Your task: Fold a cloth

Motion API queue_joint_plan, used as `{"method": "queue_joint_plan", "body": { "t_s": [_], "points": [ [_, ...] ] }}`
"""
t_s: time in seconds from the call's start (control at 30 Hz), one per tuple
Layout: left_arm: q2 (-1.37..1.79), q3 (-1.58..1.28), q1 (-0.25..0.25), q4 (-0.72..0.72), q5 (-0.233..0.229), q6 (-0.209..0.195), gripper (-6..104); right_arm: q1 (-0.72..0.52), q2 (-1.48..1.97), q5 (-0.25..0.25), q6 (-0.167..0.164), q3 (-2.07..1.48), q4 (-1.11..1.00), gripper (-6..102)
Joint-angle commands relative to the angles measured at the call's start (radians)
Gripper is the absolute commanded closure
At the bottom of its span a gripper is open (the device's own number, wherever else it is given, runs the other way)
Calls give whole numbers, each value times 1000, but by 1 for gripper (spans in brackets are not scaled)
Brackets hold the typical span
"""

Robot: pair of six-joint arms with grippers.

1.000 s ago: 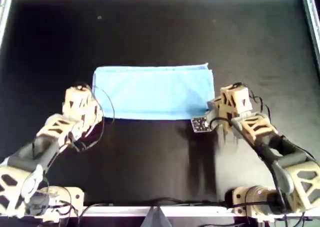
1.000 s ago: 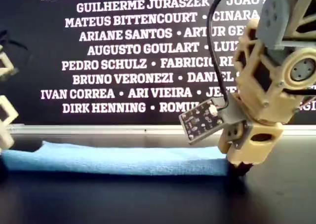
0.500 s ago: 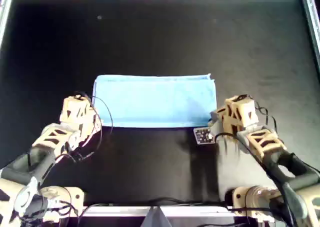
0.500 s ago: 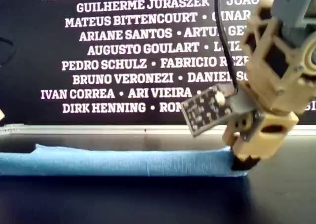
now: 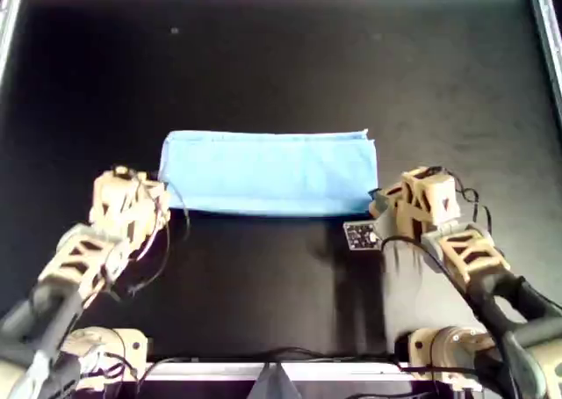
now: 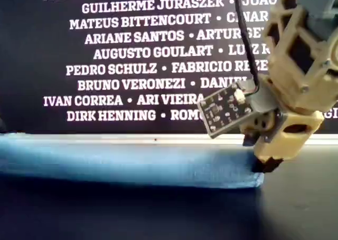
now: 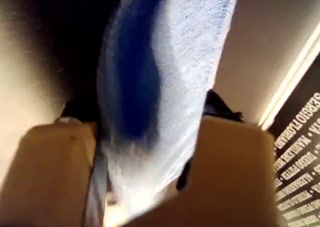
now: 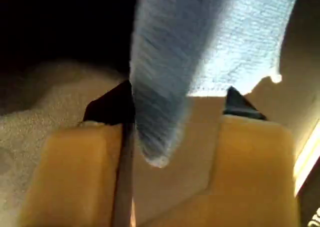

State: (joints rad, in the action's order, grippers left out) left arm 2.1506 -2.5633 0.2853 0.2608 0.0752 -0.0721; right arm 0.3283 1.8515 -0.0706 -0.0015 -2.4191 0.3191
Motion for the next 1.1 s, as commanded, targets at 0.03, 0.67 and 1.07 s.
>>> {"method": "queue_joint_plan", "body": {
  "t_s": [0.03, 0.67, 1.07],
  "points": [
    [167, -117, 15, -11, 15, 6, 31, -6, 120, -2, 2, -37, -26, 18],
    [761, -443, -2, -11, -6, 6, 31, -12, 799, 5, 2, -437, -26, 18],
    [959, -402, -163, -17, -6, 5, 30, -161, 1141, 0, 3, -468, -28, 18]
  ]
}}
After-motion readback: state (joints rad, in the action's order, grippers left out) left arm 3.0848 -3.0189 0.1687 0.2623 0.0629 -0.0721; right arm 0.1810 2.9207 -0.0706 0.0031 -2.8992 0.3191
